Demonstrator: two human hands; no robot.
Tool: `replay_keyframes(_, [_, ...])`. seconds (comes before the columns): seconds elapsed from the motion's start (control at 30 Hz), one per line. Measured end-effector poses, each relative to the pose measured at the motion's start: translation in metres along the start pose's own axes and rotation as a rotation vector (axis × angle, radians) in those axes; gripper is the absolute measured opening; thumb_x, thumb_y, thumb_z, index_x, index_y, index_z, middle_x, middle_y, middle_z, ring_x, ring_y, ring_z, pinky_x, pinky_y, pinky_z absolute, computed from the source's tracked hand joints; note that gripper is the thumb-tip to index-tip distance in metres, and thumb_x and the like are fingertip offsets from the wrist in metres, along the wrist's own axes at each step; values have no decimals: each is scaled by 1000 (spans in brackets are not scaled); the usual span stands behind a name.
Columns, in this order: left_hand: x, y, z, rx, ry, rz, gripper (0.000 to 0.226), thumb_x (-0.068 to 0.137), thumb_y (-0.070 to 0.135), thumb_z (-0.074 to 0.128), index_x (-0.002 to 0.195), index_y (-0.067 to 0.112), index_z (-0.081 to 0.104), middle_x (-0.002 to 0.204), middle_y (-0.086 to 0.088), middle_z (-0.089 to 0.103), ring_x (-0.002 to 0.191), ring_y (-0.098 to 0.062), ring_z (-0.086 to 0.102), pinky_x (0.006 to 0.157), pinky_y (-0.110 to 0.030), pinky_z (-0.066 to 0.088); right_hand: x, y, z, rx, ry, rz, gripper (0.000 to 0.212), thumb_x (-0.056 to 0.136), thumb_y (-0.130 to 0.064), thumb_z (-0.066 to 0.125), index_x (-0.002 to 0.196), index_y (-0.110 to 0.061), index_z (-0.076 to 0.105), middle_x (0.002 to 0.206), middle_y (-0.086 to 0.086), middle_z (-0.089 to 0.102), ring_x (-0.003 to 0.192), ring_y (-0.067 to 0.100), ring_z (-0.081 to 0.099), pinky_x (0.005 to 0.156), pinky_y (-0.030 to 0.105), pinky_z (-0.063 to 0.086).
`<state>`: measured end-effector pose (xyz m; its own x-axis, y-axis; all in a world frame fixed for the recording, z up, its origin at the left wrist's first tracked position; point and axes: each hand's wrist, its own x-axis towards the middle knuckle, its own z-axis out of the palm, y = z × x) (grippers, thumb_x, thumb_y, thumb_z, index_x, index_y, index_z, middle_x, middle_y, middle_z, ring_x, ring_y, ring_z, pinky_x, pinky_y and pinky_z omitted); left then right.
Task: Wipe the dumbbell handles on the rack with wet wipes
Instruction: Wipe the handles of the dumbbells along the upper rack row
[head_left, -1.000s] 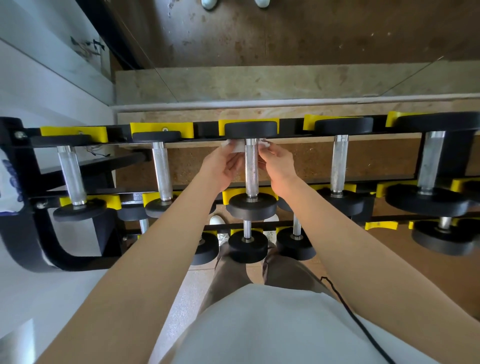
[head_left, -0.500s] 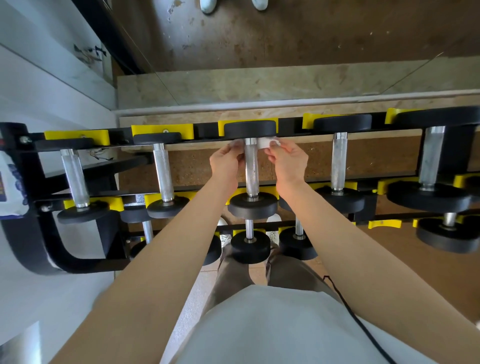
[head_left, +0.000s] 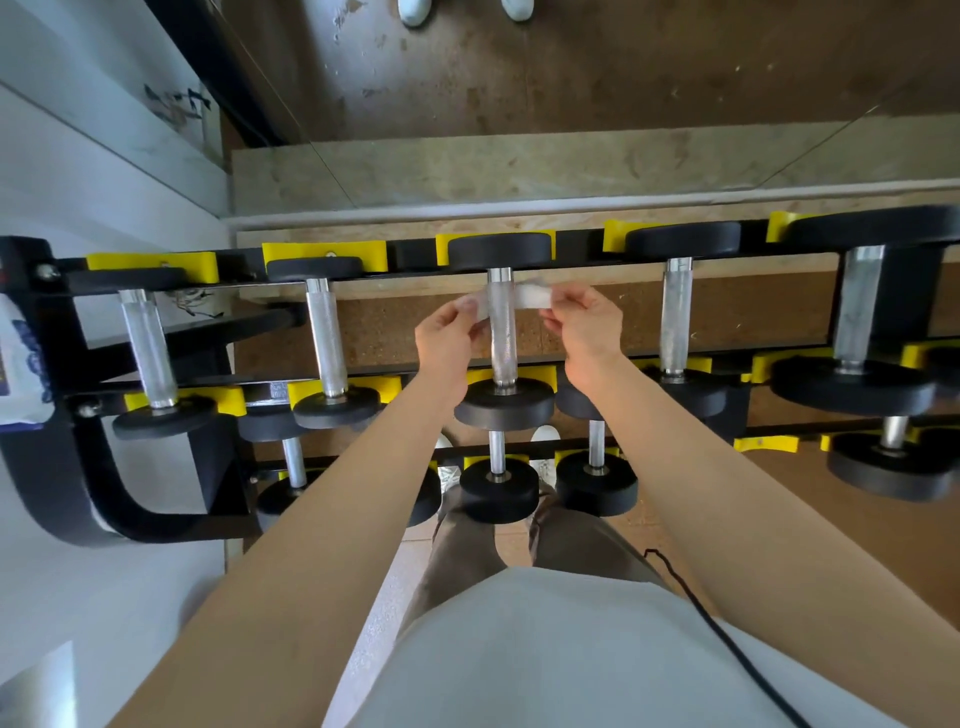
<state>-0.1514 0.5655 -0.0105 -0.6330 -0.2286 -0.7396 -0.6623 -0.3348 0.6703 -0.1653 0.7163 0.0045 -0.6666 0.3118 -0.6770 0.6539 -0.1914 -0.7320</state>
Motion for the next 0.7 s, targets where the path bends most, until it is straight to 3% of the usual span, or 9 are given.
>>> replay_keyframes(0.13, [-6,-7,-28,1,80,47,14,102,12,58,101,16,71,107,-6,71,102,-19,69,90,-30,59,-2,10,14,-187,-111,15,27,87,10,63,85,-16,68,93,2,71,88,17,67,81,27,57])
replay_keyframes(0.4, [0,-21,-19,498,-45,113,15,99,13,62,98,20,76,90,1,76,88,-19,73,89,-45,60,-1,8,-12,-195,-97,-17,38,81,15,58,95,-17,72,109,0,67,93,15,60,69,24,49])
replay_keyframes(0.53, [-6,-18,-42,615,29,251,16,101,15,59,107,15,74,93,0,75,87,-18,71,80,-38,61,-4,19,-3,-284,-242,-1,44,82,14,59,93,-27,72,103,-5,68,92,11,60,74,25,46])
replay_keyframes(0.7, [-9,-22,-42,753,22,267,19,101,20,59,112,13,73,92,0,72,82,-16,65,75,-31,54,-6,20,-9,-420,-163,-9,28,85,8,61,81,-18,71,93,-4,68,92,9,59,89,29,47])
